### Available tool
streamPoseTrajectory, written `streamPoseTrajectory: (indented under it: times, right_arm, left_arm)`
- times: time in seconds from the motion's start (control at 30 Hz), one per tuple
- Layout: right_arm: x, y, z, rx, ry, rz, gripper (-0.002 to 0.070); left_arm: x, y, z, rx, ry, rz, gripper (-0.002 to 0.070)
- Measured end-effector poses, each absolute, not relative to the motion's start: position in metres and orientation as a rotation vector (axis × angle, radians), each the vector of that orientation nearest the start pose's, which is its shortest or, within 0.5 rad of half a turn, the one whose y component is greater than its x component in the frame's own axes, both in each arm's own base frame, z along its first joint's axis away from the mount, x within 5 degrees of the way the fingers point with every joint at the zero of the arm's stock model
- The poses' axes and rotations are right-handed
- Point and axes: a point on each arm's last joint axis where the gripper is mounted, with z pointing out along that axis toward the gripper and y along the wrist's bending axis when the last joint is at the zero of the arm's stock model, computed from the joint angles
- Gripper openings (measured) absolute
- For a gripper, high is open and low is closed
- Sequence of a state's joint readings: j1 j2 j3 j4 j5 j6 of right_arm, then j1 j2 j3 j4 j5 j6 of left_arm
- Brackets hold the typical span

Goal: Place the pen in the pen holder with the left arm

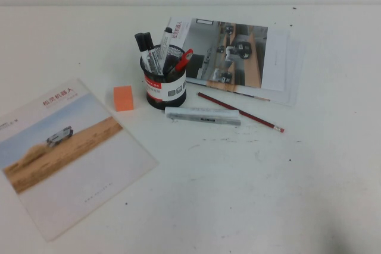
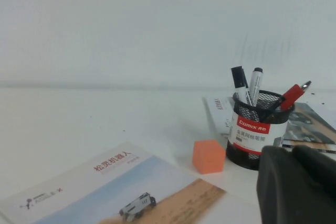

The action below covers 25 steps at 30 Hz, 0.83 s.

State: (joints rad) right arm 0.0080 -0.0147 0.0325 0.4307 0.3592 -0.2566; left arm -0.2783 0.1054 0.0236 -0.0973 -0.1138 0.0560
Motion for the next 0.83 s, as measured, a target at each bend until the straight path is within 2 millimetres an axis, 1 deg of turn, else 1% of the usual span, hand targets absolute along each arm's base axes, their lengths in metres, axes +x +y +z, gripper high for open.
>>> streamPoseTrajectory:
  times: [0.23, 0.57, 0.83]
  right_arm:
    - [0.053, 0.014, 0.174, 0.026, 1.834, 0.246, -0.0022]
    - [0.053, 0.014, 0.174, 0.026, 1.834, 0.246, -0.0022]
    - [0.053, 0.014, 0.174, 0.026, 1.834, 0.246, -0.0022]
  left_arm:
    - [0.056, -0.014, 0.197, 0.146, 1.598, -0.239, 0.0000]
    - [0.052, -0.012, 0.175, 0.136, 1.843, -0.194, 0.0000]
    - [0.051, -0.012, 0.174, 0.139, 1.859, -0.194, 0.0000]
